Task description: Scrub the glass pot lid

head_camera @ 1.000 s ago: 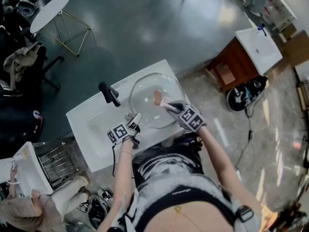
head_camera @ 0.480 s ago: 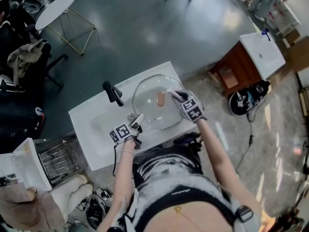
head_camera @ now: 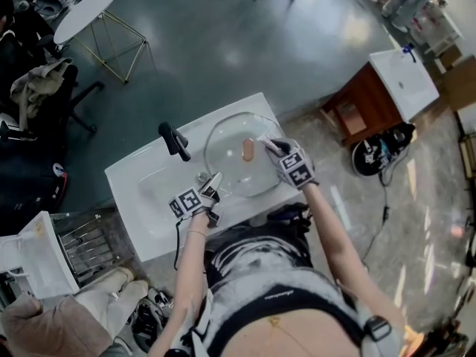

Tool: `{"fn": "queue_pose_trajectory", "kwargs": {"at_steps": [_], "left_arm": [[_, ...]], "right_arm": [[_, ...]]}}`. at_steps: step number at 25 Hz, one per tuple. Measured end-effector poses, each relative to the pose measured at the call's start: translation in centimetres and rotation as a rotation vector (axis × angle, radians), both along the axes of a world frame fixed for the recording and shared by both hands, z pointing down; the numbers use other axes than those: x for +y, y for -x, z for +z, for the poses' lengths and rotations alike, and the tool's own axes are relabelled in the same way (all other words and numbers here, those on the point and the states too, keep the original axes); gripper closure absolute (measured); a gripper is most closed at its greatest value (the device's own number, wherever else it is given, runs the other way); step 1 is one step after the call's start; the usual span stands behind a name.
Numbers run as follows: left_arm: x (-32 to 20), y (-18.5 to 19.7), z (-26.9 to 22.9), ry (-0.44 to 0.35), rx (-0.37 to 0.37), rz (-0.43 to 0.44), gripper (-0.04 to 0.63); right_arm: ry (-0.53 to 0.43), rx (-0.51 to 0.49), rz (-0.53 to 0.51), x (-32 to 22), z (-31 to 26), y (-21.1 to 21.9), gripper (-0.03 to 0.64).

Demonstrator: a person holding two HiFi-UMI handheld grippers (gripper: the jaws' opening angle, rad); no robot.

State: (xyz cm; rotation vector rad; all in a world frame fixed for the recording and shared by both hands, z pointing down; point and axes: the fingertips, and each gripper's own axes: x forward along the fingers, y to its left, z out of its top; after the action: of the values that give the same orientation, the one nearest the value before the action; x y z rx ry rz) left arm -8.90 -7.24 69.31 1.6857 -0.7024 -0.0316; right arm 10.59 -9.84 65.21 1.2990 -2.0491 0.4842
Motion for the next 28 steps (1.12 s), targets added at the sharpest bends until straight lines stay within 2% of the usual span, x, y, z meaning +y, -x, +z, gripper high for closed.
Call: {"fn": "queue_pose_trajectory", "kwargs": {"at_steps": [18,25,28], "left_arm": [[0.1,0.0,-0.1,-0.001,0.000,-0.007,0.428],[0.0,0.0,-0.1,-0.003,0.000,0.000,0.428],[0.0,0.0,-0.1,-0.004,0.002,0.003,0.428]], "right_arm": [[0.036,-0.085,-0.109,6.5,-0.2,3.8,0.518],[0.038,-0.030,-0.235,8.4,0.0,6.7,0.518],[0.042,-0.039,-0.262,8.7,0.0,7.7,0.518]]}}
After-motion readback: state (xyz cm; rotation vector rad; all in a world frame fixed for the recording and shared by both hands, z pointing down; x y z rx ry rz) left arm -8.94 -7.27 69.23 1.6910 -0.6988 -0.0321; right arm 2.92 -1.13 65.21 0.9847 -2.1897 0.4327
